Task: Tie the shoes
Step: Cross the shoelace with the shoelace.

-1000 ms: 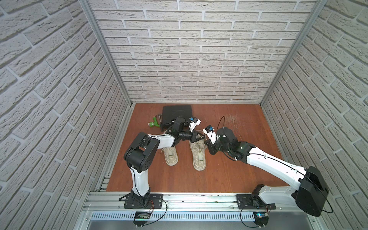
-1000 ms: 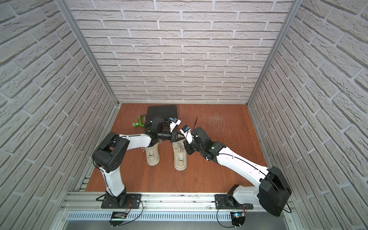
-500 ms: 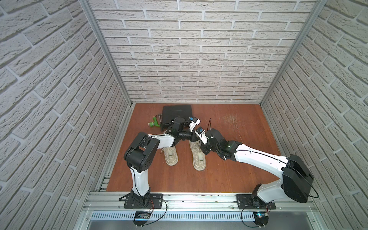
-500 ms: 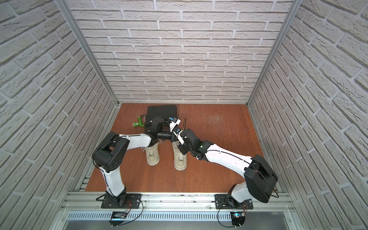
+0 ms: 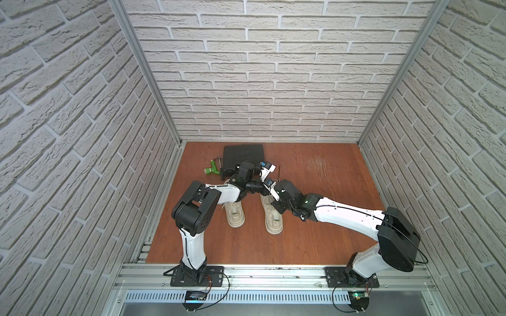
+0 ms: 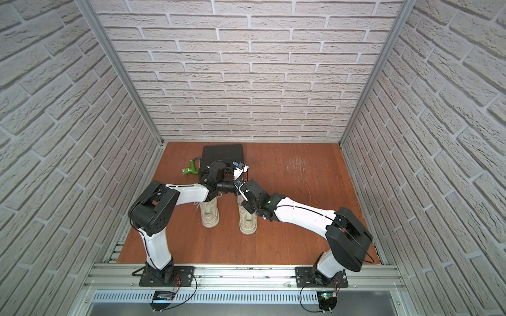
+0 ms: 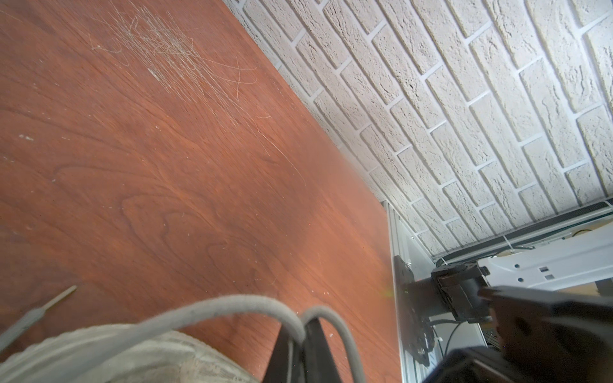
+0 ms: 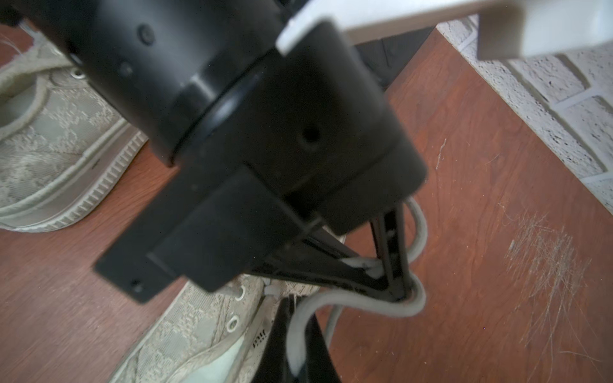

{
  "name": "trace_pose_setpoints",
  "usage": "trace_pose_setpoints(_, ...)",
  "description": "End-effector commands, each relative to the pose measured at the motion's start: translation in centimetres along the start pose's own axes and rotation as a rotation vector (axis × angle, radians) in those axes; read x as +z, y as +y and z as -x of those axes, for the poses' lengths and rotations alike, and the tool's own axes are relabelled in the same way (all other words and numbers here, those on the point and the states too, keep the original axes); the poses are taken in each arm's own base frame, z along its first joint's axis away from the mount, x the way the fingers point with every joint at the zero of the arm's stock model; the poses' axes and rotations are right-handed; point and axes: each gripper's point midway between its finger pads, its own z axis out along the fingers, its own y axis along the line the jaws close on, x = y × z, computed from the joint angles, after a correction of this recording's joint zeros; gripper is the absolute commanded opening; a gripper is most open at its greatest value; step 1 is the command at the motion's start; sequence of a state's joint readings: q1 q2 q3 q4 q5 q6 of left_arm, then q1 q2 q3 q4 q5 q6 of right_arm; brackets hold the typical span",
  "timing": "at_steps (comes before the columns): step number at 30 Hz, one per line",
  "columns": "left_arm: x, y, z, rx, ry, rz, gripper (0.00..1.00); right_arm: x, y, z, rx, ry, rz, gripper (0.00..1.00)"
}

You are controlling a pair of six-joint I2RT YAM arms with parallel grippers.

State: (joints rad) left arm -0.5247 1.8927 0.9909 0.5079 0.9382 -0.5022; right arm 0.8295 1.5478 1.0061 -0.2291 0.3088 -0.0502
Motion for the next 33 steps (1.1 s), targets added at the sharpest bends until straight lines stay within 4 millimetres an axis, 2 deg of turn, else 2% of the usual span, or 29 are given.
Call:
trace_pose_setpoints(1, 0.2, 0.4, 0.8, 0.012, -0.015, 0.001, 0.00, -0.1, -0.5, 0.8, -0.039, -0.006, -0.049, 0.03)
trace_pose_setpoints(7, 0.5, 0.8, 0.6, 0.003, -0.008, 0.000, 0.00, 0.3, -0.8, -0.5, -0.082, 0.045, -0.082, 0.03)
trace_pose_setpoints(18, 0.4, 0.9, 0.4, -0.002, -0.010, 0.004, 0.00, 2.3, 0.3, -1.7, -0.083, 0.083, -0.056, 0.04)
trace_pose_setpoints(25, -0.1, 1.3, 0.4, -0.008, -0.018, 0.018, 0.00, 3.2, 1.1, -2.4, -0.043, 0.091, -0.001, 0.23)
trace_pose_setpoints(29, -0.5, 1.5, 0.2, -0.011, -0.021, 0.030, 0.00, 2.7, 1.4, -2.0, -0.021, 0.072, 0.038, 0.36)
trace_pose_setpoints(33, -1.2, 1.8, 0.2, -0.015, -0.032, 0.046, 0.00, 2.0, 1.3, -2.0, -0.008, 0.064, 0.058, 0.44)
